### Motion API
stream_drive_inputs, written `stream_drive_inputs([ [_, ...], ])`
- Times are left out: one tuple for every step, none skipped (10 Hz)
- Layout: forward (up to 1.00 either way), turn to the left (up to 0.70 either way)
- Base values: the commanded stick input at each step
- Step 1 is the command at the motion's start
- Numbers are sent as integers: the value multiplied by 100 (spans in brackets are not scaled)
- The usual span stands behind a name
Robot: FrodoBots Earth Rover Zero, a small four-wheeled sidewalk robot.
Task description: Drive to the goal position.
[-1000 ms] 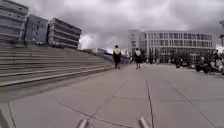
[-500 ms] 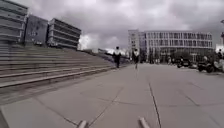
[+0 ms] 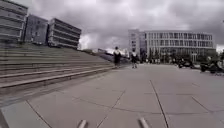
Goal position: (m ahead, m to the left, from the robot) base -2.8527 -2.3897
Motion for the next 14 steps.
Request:
stream_drive_inputs([
  [50, 0],
  [50, 0],
  [50, 0],
  [50, 0],
  [50, 0],
  [50, -16],
  [50, -42],
  [50, -50],
  [50, -50],
  [50, -50],
  [50, -50],
  [50, -20],
  [50, 0],
  [50, 0],
])
